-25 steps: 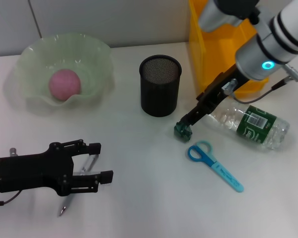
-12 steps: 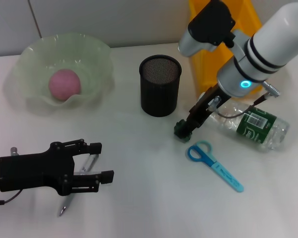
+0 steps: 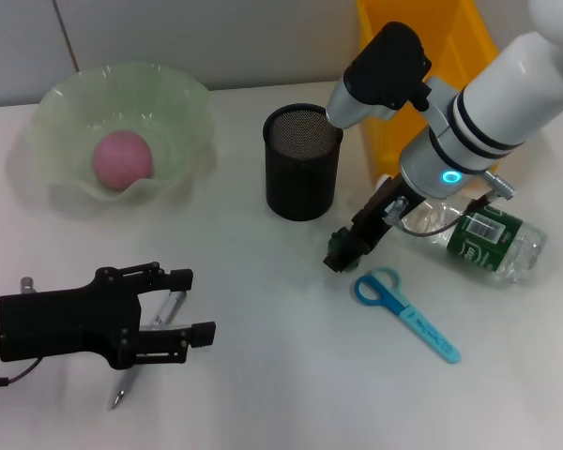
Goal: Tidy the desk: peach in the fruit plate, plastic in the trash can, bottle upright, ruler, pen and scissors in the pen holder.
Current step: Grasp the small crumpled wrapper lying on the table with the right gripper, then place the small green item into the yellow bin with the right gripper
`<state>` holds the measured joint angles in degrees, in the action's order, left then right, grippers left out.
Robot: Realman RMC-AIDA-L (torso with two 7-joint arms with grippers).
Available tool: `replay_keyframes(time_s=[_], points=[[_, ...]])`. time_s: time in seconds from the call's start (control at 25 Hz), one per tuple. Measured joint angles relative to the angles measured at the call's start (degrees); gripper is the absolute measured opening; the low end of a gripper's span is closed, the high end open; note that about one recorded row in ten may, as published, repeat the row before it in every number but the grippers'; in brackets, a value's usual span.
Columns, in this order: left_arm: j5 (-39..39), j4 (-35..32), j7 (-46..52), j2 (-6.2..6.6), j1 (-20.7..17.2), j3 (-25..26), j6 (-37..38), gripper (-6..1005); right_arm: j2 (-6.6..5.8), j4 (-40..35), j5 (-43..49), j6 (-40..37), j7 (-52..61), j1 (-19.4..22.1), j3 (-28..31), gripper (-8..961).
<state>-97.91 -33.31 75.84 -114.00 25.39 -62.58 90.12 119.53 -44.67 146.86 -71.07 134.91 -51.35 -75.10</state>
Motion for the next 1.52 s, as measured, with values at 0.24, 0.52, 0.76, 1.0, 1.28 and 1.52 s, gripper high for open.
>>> replay_keyframes(time_s=[0.24,0.52,0.76,1.0,1.28,1.52], points=[[0.0,0.0,-0.1,0.04,-0.1,0.0,0.1,833,0.08,0.3,-0.2,0.9,0.0,0.0,0.0,811],[0.0,0.0,-0.2,0.18,-0.2,0.0,0.5,833,0.09,1.5,-0.8,0.9,0.1,-0.2,-0.2,810],[0.0,0.0,-0.2,0.18,-0.2,0.0,0.6,833,0.09,1.4,-0.8,0.6,0.2,-0.1,-0.2,601],[0.0,-0.1,-0.2,0.25,-0.3,0.0,0.7,833,0.00,-1.2,-3.0,-2.2,0.7,0.5,-0.2,390],[0.1,-0.1,-0.2,0.35,-0.5,0.0,0.7,833,-0.19,-21.5,-11.6,-12.1,1.1,9.1,0.2,300],[0.0,-0.1,-0.2,0.33,-0.5,0.0,0.8,833,-0.27,-39.4,-14.2,-12.3,2.6,17.6,4.1,273]])
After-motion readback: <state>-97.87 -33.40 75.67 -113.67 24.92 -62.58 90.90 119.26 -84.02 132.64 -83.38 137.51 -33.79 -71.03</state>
